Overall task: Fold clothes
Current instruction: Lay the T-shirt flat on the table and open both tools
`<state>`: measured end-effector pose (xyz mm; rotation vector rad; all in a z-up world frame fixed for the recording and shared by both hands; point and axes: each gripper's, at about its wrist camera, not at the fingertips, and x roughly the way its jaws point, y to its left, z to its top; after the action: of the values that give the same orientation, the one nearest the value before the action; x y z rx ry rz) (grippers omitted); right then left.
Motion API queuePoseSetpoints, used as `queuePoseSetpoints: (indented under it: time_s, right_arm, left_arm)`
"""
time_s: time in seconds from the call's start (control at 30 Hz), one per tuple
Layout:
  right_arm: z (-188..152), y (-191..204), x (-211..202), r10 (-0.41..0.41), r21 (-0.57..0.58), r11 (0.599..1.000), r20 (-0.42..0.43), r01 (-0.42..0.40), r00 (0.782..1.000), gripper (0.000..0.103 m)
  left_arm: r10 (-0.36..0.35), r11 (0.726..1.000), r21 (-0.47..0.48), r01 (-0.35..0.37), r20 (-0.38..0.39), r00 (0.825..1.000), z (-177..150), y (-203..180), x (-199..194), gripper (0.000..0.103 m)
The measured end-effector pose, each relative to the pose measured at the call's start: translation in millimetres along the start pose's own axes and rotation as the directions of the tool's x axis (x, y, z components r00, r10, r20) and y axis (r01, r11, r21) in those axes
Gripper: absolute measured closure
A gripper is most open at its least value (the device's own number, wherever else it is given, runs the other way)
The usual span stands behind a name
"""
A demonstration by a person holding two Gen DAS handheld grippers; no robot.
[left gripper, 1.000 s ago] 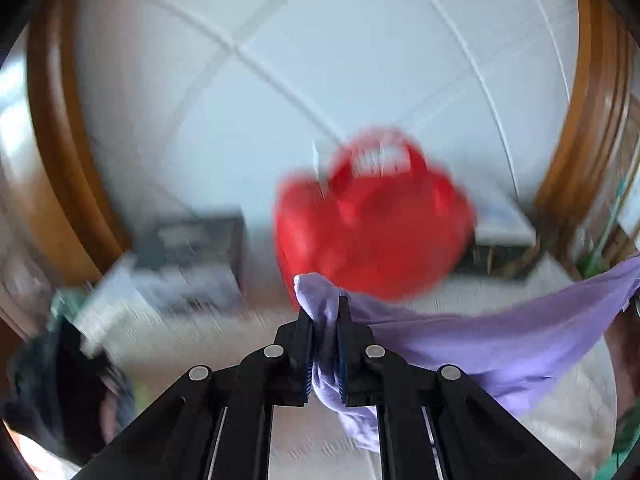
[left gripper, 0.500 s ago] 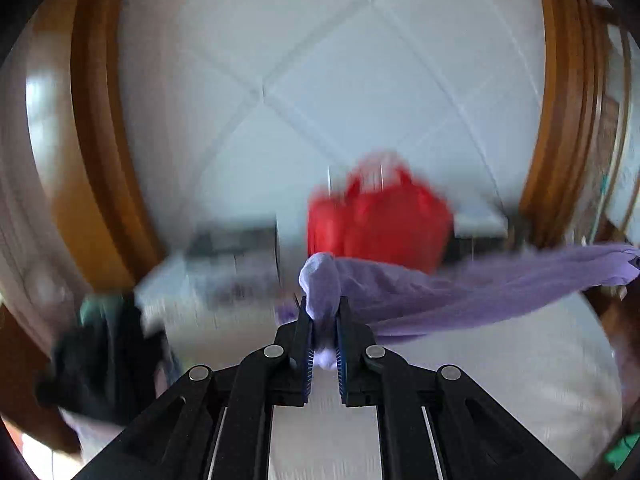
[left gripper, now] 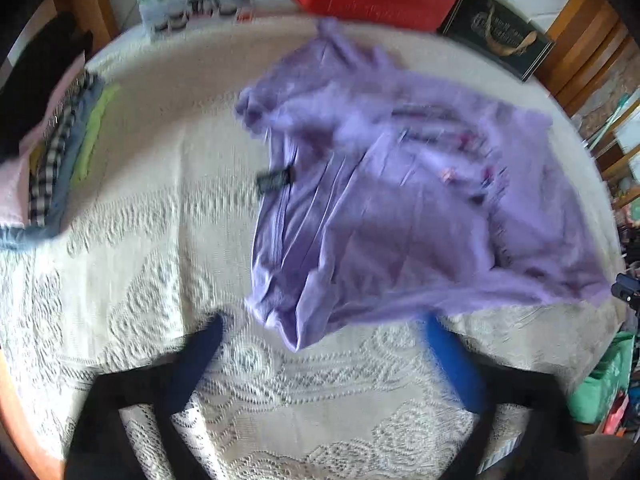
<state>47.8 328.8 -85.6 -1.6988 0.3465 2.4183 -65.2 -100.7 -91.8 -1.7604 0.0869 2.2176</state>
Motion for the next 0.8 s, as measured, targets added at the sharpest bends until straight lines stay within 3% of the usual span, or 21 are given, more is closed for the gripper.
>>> queuePoseSetpoints:
  time_s: [0.17, 0.37, 0.5, 0.7, 0.8]
  right_arm:
    - [26.3, -12.4, -32.5, 0.028, 0.051, 0.998, 0.122, -0.034, 0.992, 0.003]
    - [115.6, -18.6, -26.3, 0.024, 0.084, 0.996, 0.194, -0.041, 0.981, 0.003]
    - [172.5, -35.6, -1.0, 0.032, 0.163, 0.985, 0.181, -0.063, 0.983, 0.002]
    - [236.7, -47.4, 56.7, 0.062, 0.242, 0.967, 0.097, -0.084, 0.993, 0.002]
    - [261.3, -43.4, 82.9, 0.075, 0.248, 0.965, 0.060, -0.087, 0.995, 0.002]
  left_arm:
    - [-0.003, 1.000, -0.011, 0.004, 0.100, 0.995, 53.1, 2.6, -29.3, 0.000]
    - [-0.014, 1.000, 0.006, 0.014, 0.108, 0.994, 128.2, 17.4, -31.9, 0.000]
    - [-0.014, 1.000, -0.008, 0.014, 0.066, 0.998, 181.3, 25.5, 0.6, 0.000]
    - [-0.026, 1.000, -0.018, 0.026, -0.032, 0.999, 244.1, 28.8, 64.8, 0.000]
    - [-0.023, 1.000, -0.022, 0.022, -0.019, 1.000, 264.7, 30.0, 93.2, 0.000]
